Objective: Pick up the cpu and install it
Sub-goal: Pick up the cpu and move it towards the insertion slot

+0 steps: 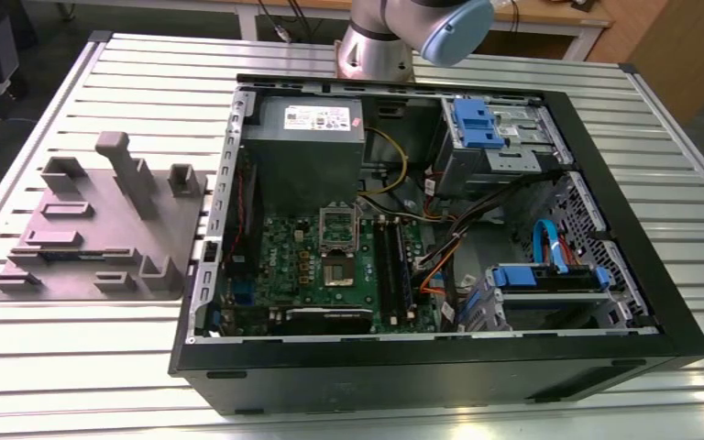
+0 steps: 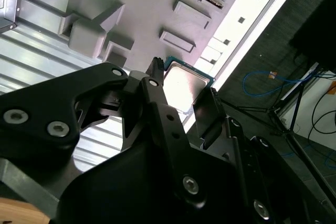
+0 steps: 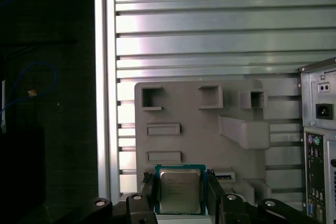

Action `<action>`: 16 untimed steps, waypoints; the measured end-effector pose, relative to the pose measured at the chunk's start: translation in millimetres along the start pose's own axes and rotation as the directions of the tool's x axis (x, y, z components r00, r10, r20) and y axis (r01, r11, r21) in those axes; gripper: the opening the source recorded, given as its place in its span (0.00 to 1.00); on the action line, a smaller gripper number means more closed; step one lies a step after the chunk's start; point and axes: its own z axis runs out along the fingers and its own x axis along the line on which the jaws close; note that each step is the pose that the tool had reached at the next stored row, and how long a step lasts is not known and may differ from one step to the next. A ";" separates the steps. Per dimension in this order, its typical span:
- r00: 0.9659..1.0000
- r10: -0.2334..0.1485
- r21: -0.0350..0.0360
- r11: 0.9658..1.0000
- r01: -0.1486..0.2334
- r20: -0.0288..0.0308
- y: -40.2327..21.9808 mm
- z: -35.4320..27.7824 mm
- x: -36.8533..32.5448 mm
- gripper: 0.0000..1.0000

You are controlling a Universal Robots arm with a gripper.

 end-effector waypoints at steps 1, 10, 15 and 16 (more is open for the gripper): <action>1.000 0.000 0.000 1.000 0.000 0.000 0.0 0.0 -0.2 0.47; 1.000 0.000 0.000 1.000 0.000 0.000 0.2 0.0 -5.3 0.47; 1.000 0.000 0.000 1.000 0.000 0.000 0.3 -0.1 -5.4 0.47; 1.000 0.000 0.000 1.000 0.000 0.000 0.3 -0.1 -5.4 0.47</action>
